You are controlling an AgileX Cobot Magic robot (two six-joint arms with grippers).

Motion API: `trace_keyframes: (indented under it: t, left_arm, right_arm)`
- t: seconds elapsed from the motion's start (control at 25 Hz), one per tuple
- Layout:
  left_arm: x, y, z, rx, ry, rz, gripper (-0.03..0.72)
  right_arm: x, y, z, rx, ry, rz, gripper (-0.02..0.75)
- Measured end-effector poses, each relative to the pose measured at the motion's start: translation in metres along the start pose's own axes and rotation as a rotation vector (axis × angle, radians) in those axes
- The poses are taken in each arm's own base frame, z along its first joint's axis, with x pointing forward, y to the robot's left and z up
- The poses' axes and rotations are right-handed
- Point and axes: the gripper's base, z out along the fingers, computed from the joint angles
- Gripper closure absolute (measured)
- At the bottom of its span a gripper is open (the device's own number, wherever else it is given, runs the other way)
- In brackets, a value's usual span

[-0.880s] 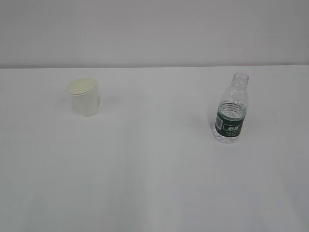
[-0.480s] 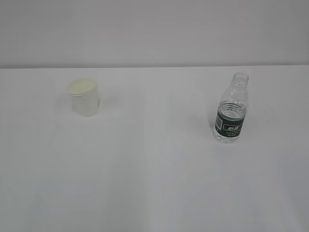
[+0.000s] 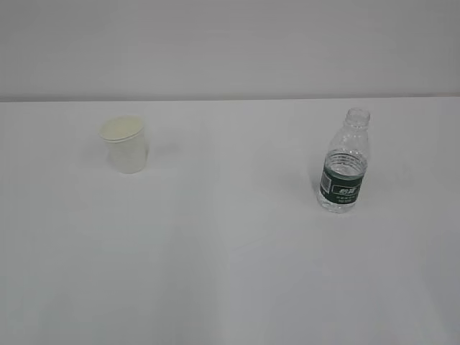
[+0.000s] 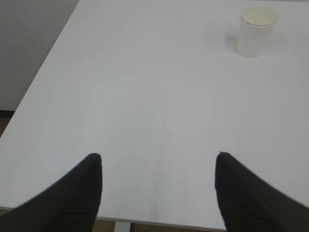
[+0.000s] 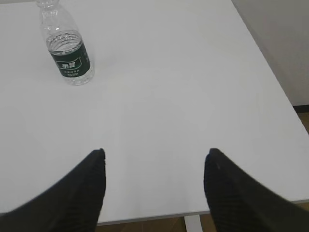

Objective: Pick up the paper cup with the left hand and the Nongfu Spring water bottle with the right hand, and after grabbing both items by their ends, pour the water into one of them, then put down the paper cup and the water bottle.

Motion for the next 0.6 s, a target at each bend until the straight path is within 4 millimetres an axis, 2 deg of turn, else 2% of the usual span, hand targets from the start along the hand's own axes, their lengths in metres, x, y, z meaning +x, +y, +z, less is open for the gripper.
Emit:
trace_keyframes:
  t: [0.6]
  left_arm:
    - [0.0000, 0.0000, 0.0000, 0.000, 0.000, 0.000, 0.175]
  right_arm:
    - [0.0000, 0.0000, 0.0000, 0.000, 0.000, 0.000, 0.253]
